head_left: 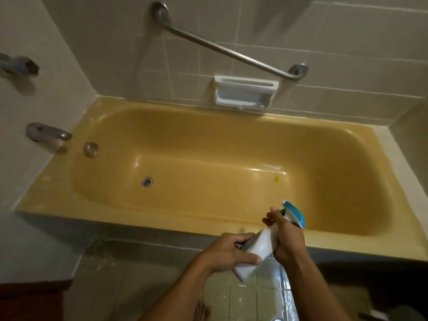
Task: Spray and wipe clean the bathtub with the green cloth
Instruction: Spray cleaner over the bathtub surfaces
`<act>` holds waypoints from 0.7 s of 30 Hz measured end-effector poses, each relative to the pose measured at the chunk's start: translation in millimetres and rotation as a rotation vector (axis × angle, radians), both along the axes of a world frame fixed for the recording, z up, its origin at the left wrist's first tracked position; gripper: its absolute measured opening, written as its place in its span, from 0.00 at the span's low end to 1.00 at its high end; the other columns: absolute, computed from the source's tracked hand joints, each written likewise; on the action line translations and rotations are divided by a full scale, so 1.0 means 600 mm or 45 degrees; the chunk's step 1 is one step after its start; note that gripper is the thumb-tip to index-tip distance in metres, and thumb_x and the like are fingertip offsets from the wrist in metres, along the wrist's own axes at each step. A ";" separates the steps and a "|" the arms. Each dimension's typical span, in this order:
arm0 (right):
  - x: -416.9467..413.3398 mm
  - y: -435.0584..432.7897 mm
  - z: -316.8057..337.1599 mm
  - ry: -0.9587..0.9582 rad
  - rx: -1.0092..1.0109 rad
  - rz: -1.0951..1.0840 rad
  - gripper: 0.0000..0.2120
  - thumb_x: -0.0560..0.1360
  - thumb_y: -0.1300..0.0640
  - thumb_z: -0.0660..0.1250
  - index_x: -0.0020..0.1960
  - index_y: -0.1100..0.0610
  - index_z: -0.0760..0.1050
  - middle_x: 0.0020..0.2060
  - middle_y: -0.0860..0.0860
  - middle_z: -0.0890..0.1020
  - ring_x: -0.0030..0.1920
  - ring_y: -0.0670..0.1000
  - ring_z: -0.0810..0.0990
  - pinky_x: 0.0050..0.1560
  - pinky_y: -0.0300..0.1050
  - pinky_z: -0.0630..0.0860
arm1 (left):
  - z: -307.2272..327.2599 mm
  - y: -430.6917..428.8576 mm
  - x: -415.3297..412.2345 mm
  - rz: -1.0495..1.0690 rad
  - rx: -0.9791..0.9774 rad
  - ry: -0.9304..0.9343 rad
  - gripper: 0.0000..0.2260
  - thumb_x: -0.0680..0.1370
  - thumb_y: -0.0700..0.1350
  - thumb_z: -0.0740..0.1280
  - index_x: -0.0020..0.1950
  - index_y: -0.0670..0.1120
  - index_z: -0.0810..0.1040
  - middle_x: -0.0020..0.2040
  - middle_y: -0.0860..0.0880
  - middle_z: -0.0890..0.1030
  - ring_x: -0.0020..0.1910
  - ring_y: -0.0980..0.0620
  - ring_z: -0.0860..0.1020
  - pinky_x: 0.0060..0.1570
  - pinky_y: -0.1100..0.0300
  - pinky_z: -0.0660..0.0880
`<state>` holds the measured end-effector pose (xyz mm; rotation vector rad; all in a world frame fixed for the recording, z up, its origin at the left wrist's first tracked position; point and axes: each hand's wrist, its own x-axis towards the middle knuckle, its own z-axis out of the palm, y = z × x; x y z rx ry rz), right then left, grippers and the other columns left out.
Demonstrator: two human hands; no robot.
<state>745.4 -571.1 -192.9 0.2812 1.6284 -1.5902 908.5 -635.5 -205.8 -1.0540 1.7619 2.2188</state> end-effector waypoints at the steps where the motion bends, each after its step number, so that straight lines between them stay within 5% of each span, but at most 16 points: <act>1: -0.020 0.010 -0.001 0.002 0.099 -0.108 0.08 0.77 0.59 0.73 0.42 0.56 0.74 0.36 0.54 0.79 0.36 0.53 0.78 0.41 0.48 0.74 | 0.000 0.004 -0.025 -0.042 0.002 0.025 0.25 0.71 0.47 0.81 0.66 0.63 0.80 0.60 0.62 0.83 0.58 0.63 0.80 0.58 0.66 0.76; 4: -0.069 0.039 0.006 0.066 0.231 -0.301 0.10 0.77 0.58 0.72 0.40 0.57 0.73 0.36 0.53 0.76 0.34 0.52 0.74 0.41 0.48 0.71 | -0.003 0.020 -0.087 -0.118 0.031 0.080 0.25 0.73 0.44 0.80 0.68 0.57 0.81 0.62 0.55 0.84 0.58 0.58 0.82 0.55 0.65 0.77; 9: -0.115 0.075 0.040 0.350 0.191 -0.206 0.04 0.76 0.57 0.75 0.48 0.55 0.80 0.45 0.53 0.84 0.45 0.52 0.81 0.50 0.48 0.74 | -0.006 0.044 -0.148 -0.169 0.079 0.165 0.32 0.69 0.45 0.82 0.72 0.57 0.79 0.65 0.56 0.83 0.66 0.52 0.80 0.65 0.58 0.77; 13: -0.114 0.080 0.060 0.483 0.337 -0.162 0.09 0.76 0.50 0.74 0.47 0.56 0.80 0.40 0.53 0.85 0.42 0.53 0.83 0.47 0.49 0.77 | -0.001 0.052 -0.164 -0.185 0.144 0.204 0.34 0.69 0.38 0.81 0.70 0.60 0.76 0.67 0.56 0.82 0.67 0.54 0.79 0.68 0.54 0.76; 21: -0.065 0.055 0.052 0.749 0.424 0.265 0.07 0.76 0.47 0.74 0.50 0.49 0.80 0.41 0.47 0.84 0.45 0.49 0.83 0.49 0.51 0.79 | -0.008 0.045 -0.138 -0.255 0.187 0.124 0.43 0.68 0.33 0.80 0.77 0.56 0.67 0.68 0.54 0.80 0.64 0.54 0.81 0.63 0.50 0.80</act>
